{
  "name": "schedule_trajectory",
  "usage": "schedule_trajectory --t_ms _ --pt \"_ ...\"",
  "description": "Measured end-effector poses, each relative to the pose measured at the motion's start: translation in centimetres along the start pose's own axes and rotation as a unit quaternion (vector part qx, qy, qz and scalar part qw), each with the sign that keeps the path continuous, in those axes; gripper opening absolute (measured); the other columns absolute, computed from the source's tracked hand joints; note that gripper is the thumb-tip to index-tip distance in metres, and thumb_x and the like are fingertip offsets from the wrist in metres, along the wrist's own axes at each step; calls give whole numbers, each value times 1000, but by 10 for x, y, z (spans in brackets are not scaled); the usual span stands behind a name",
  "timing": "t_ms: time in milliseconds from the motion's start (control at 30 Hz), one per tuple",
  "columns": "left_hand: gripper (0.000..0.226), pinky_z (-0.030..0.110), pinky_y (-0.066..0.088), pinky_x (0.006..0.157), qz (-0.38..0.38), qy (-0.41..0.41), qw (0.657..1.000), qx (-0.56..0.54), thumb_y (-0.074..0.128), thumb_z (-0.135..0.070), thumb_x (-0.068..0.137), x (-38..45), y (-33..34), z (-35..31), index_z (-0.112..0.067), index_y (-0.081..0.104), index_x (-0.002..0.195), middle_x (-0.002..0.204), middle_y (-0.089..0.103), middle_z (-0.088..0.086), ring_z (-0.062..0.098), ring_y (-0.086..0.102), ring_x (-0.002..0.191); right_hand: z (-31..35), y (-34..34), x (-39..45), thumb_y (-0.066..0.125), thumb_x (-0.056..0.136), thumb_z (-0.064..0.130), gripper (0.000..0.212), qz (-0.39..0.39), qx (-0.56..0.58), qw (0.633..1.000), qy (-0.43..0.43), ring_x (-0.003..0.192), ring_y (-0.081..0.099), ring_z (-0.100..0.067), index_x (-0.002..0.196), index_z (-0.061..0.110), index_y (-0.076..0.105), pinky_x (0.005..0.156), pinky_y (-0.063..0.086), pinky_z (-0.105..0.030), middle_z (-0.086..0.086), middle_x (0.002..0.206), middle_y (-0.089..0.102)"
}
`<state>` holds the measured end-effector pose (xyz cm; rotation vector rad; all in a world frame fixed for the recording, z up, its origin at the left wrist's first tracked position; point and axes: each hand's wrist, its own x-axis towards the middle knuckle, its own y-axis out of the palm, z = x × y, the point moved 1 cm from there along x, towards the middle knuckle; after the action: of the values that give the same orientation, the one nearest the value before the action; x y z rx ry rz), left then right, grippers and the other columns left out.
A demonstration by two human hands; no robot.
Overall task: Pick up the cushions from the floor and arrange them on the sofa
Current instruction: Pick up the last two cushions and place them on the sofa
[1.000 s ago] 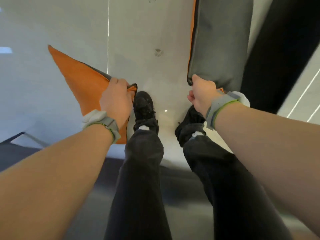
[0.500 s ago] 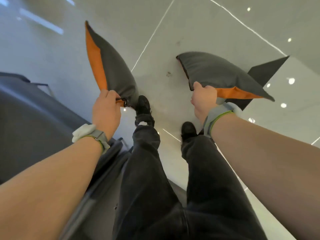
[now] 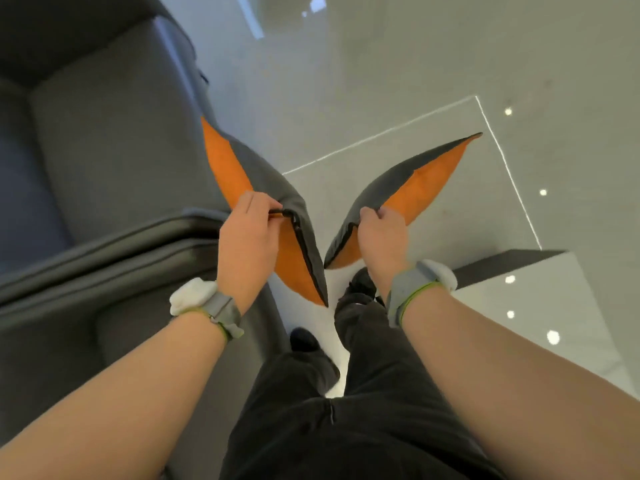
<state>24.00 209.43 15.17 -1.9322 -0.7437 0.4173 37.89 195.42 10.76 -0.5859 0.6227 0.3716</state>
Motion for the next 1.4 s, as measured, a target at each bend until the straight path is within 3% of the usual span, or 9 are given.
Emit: schedule_trajectory --t_ms 167,433,633,733,967,1133,1200,1300,1400 --pt "7 44 48 78 -100 -26 995 10 68 -17 95 -77 -71 8 -12 69 100 95 65 5 27 60 89 18 31 -91 51 91 19 23 62 -4 992 -109 61 31 -16 72 13 40 55 25 -34 -5 68 34" --pt "5 44 44 74 -257 -115 960 11 70 -18 95 -228 -156 23 -14 70 97 88 62 2 23 55 85 6 66 -262 54 87 18 33 170 -17 957 -234 62 27 -19 66 18 29 58 20 -38 -5 64 28" --pt "2 24 46 75 -365 -218 904 -42 70 -17 96 -374 -234 43 -17 69 98 92 59 -5 9 56 86 -17 97 -406 56 95 18 38 295 -29 882 -367 59 24 -16 71 4 31 51 15 -30 -10 67 27" --pt "6 14 38 75 -390 -262 880 -67 71 -16 96 -421 -255 48 -18 67 93 87 54 -8 6 54 84 -20 113 -446 54 97 19 38 307 -20 853 -422 55 22 -12 68 14 30 51 19 -29 -6 64 24" --pt "10 18 38 70 -453 -386 799 -85 74 -22 93 -532 -259 70 -23 65 89 82 51 -10 10 53 80 -78 164 -527 52 102 24 47 369 -137 743 -541 52 27 -12 62 17 29 49 25 -23 0 57 30" --pt "9 26 41 69 -456 -486 742 -76 73 -25 93 -549 -232 100 -23 65 89 81 51 -12 7 50 78 -127 218 -536 52 103 32 45 417 -275 673 -546 56 40 -18 64 11 41 53 25 -36 -5 60 43" --pt "8 29 43 70 -451 -528 717 -64 72 -27 93 -550 -226 113 -24 66 90 83 52 -10 8 50 78 -136 237 -540 52 103 35 45 430 -316 637 -556 56 42 -17 65 13 42 53 25 -35 -4 61 44" --pt "7 33 49 70 -444 -574 687 -41 70 -33 95 -547 -227 131 -27 66 93 85 54 -10 10 52 79 -133 269 -554 50 102 42 46 423 -362 552 -620 60 48 -20 63 18 43 51 30 -33 -1 63 47" --pt "12 35 46 72 -404 -609 680 58 67 -42 95 -539 -238 149 -30 67 94 86 57 -9 14 53 83 -113 303 -567 51 95 52 46 324 -390 438 -742 77 55 -27 63 20 52 66 42 -40 -2 77 54"
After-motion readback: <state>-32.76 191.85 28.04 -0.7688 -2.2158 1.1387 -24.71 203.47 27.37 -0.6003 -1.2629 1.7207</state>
